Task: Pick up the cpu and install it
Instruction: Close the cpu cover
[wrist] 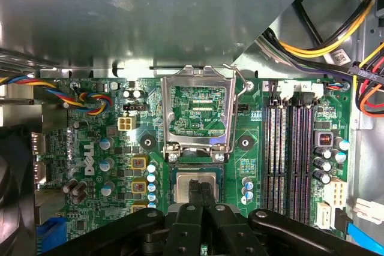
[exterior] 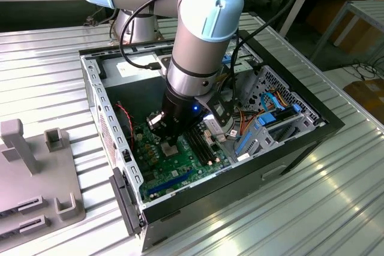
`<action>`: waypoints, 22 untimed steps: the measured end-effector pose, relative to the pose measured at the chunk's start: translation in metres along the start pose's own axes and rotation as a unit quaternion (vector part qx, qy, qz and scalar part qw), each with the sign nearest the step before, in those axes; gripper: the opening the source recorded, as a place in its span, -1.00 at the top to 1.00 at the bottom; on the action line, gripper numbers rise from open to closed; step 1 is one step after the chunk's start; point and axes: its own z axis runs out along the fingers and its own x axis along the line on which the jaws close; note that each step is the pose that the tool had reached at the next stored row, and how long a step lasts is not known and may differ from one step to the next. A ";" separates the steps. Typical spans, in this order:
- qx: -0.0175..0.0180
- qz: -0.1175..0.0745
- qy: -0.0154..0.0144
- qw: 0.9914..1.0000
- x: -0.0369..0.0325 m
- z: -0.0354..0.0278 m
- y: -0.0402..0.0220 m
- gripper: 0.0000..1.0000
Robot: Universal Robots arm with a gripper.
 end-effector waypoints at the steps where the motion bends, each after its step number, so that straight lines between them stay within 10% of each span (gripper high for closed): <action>1: 0.000 0.000 0.000 1.000 0.0000 0.0000 0.0000 0.79; 11: 0.000 0.000 0.000 1.000 -0.0002 0.0000 0.0000 0.79; 22: 0.001 -0.001 0.000 1.000 -0.0192 -0.0078 0.0002 0.79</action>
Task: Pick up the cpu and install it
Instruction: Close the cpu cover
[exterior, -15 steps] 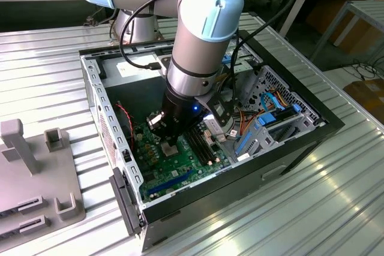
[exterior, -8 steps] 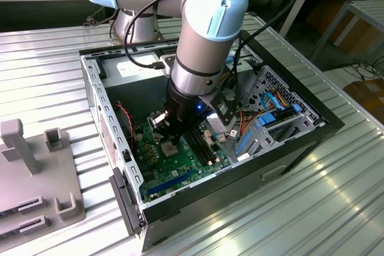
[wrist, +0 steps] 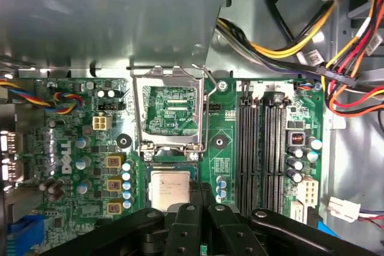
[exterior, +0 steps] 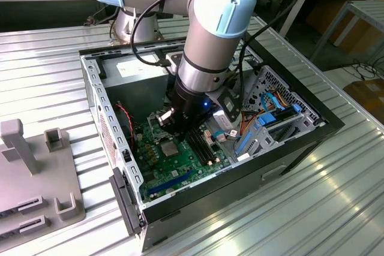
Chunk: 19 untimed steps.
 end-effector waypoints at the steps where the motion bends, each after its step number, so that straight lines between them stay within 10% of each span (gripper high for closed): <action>1: 0.000 0.000 0.000 1.000 0.0001 -0.0026 0.0001 0.79; 5: 0.000 0.000 0.000 1.000 -0.0003 -0.0144 0.0008 0.79; 19: -0.001 -0.008 0.003 1.000 -0.0233 -0.0161 0.0122 0.79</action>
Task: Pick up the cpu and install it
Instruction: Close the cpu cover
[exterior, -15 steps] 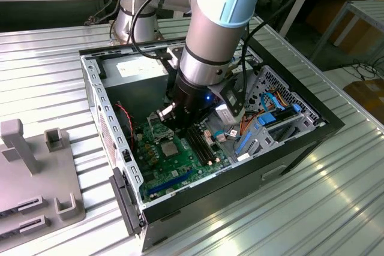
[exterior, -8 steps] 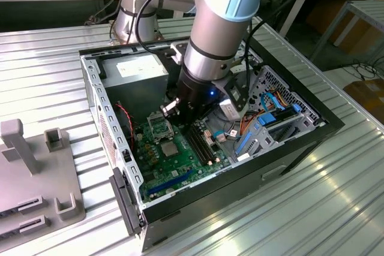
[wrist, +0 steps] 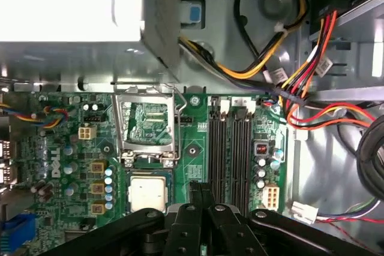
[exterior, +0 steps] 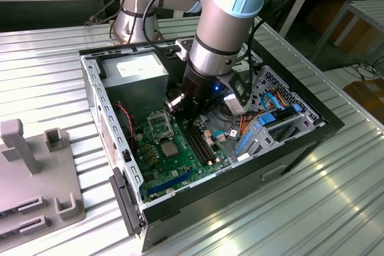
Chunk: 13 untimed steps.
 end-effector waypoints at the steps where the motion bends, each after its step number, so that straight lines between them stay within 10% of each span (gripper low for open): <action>1: -0.001 -0.008 0.000 1.000 -0.0008 0.0002 0.0001 0.79; 6: -0.003 -0.061 0.000 0.998 -0.0012 0.0021 0.0001 0.79; 13: -0.003 -0.076 0.000 0.997 -0.0048 0.0053 0.0026 0.79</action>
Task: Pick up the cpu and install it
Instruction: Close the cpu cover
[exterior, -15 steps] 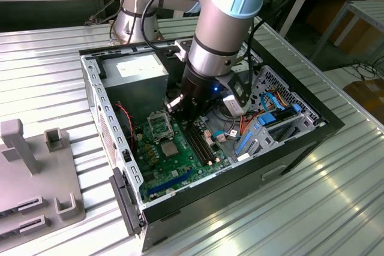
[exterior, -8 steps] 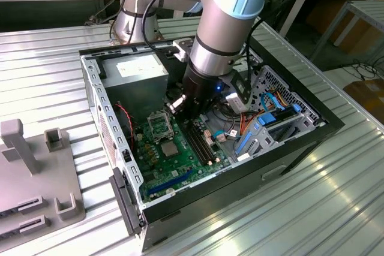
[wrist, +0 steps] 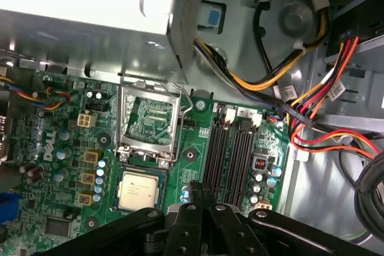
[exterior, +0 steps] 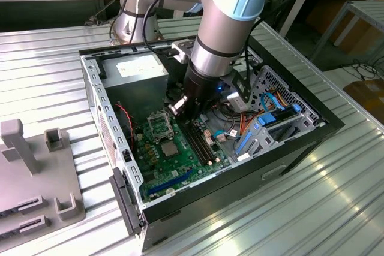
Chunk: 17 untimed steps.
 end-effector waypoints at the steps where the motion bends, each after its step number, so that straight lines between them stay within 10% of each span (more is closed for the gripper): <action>1: 0.000 0.000 0.000 1.000 -0.0005 0.0000 0.0012 0.79; 11: -0.001 -0.004 0.000 1.000 -0.0007 0.0001 0.0018 0.79; 17: 0.001 -0.067 0.000 0.998 -0.0008 0.0007 0.0019 0.79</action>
